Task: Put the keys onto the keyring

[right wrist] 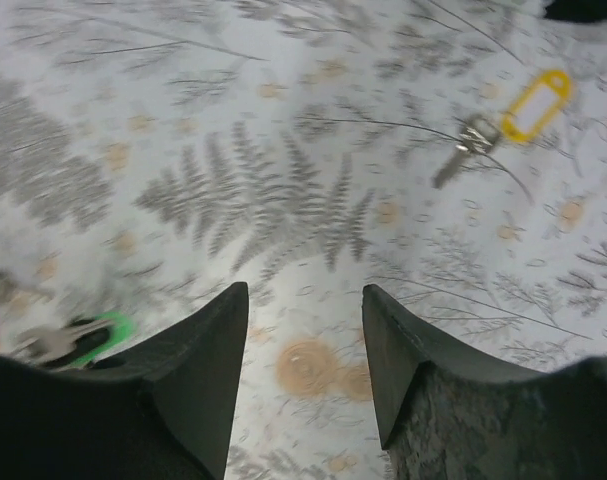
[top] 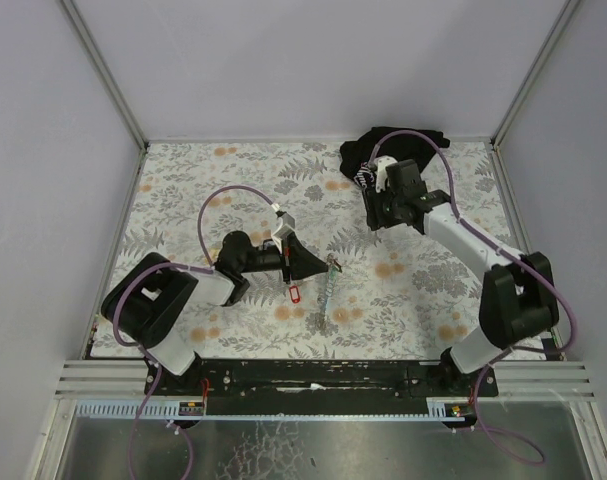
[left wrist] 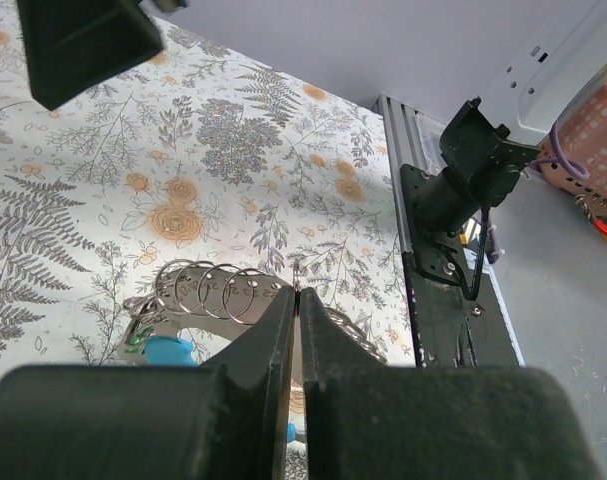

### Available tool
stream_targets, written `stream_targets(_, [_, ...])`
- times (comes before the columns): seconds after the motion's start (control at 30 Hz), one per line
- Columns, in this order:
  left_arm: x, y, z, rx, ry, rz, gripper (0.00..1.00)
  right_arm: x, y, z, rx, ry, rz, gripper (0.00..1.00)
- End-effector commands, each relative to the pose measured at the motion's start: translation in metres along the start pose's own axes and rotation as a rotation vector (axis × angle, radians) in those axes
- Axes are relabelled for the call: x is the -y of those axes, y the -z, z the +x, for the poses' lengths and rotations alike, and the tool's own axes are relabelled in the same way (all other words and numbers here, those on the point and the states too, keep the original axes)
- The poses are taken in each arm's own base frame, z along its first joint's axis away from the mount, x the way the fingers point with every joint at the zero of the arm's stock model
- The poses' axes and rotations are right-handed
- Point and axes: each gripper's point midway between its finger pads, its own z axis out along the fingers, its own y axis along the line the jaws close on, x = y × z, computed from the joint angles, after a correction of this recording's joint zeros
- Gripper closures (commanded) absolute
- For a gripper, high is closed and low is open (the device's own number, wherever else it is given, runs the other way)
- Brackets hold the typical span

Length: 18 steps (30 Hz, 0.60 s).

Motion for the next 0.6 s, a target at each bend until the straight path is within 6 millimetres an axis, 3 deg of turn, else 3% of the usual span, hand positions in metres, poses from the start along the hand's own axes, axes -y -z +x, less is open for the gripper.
stream_targets(0.0, [0.002,-0.002,-0.01,0.055,-0.036,0.01,1.0,0.058,-0.022,-0.027,0.069,-0.11,0.188,0.46])
stream_targets(0.13, [-0.001,-0.002,-0.01,0.066,-0.028,0.004,1.0,0.095,-0.058,-0.023,0.04,-0.227,0.223,0.49])
stream_targets(0.27, [-0.005,0.0,-0.011,0.069,-0.026,-0.008,1.0,0.116,-0.09,-0.017,-0.005,-0.318,0.301,0.55])
stream_targets(0.37, [-0.006,0.002,-0.012,0.072,-0.025,-0.014,1.0,0.131,-0.101,-0.016,0.0,-0.366,0.387,0.58])
stream_targets(0.57, [-0.009,0.003,-0.013,0.073,-0.021,-0.02,1.0,0.139,-0.114,-0.016,0.012,-0.421,0.431,0.59])
